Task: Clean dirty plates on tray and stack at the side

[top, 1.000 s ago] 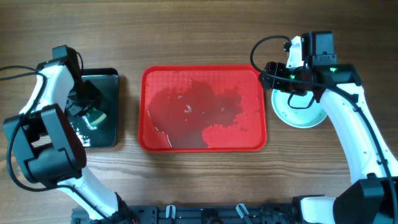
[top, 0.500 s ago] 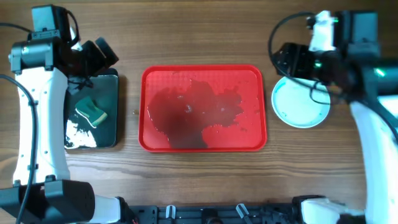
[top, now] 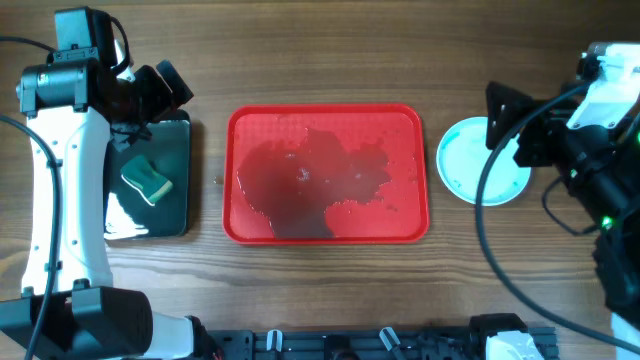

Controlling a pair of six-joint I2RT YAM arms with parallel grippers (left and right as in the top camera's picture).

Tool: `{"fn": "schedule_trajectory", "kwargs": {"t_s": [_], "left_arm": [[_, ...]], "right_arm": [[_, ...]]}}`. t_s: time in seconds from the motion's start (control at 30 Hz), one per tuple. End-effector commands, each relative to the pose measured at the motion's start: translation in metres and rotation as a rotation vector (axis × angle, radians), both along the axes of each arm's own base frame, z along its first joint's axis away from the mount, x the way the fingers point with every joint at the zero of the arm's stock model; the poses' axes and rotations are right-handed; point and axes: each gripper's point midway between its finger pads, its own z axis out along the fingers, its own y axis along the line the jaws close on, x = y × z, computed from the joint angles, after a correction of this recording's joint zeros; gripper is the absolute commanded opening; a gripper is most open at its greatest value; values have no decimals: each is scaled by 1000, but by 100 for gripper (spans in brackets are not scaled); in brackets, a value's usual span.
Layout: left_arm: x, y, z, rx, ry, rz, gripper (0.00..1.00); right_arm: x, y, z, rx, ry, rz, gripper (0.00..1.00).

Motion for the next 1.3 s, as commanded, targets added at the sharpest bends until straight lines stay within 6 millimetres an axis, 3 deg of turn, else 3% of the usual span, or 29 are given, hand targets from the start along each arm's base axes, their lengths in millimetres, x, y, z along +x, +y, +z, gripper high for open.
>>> {"fn": "schedule_trajectory", "kwargs": {"t_s": [0.0,0.27,0.37,0.6,1.2,1.27], "left_arm": [[1,-2,-2,-15,6,0,100],[1,-2,-2,-15,6,0,100],[1,-2,-2,-15,6,0,100],[1,-2,-2,-15,6,0,100],[4,1,-1,4,-6,7,100],[18,-8,14,41,-135,-55,100]], "right_arm": [[2,8,-31,-108,-143,85,100],[-32,16,-168,-84,-429,131,100],[-42,16,-198,-76,-462,128,100],[-45,16,-240,-73,-422,134,100],[-47,18,-238,-71,-434,143,100],[-47,18,-238,-71,-434,143,100]]}}
